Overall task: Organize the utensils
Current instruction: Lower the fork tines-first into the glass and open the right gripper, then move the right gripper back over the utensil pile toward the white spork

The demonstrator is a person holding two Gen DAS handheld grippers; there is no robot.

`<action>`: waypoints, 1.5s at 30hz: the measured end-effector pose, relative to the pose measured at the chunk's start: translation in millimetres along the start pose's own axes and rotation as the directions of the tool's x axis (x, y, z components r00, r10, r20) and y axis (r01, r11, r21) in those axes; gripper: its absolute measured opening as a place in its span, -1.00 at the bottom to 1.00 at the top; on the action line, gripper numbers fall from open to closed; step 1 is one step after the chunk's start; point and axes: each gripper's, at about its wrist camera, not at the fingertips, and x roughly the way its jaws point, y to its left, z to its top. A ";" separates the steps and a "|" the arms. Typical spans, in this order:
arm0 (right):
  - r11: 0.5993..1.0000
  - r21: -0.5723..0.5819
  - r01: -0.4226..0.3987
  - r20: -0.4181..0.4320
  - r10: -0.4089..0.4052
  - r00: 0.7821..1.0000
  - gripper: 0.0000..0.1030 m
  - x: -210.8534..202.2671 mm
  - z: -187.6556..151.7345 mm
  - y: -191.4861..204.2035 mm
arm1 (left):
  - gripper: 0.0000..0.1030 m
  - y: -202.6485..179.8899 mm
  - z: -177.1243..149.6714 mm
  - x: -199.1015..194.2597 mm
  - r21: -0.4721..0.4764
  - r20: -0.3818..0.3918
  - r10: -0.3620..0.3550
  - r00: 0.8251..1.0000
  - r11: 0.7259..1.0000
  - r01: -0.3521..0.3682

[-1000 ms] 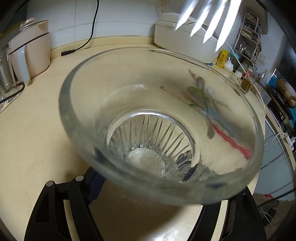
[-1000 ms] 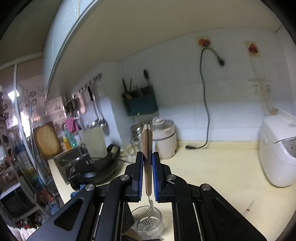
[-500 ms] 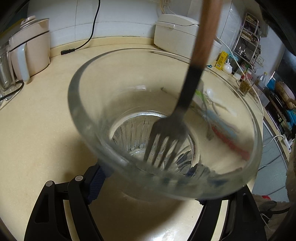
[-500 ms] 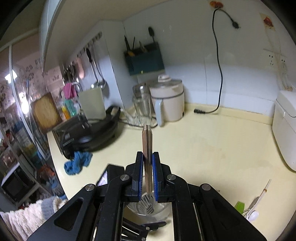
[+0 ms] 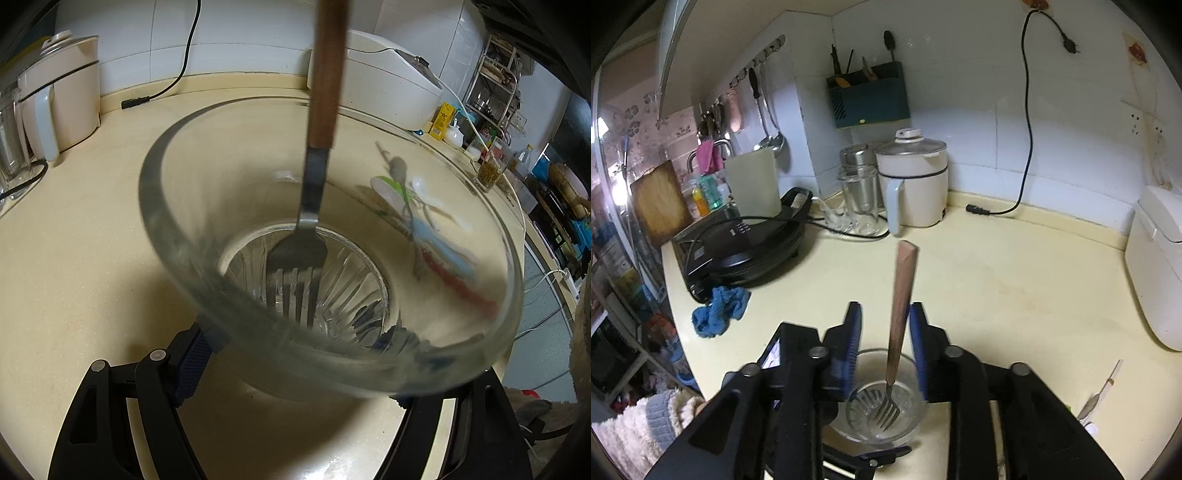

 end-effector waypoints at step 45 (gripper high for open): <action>0.791 0.479 0.380 -0.165 -0.344 0.924 -0.41 -104.5 -206.1 -187.5 | 0.59 -8.5 0.1 1.8 0.009 -0.004 0.017 1.000 1.000 -0.017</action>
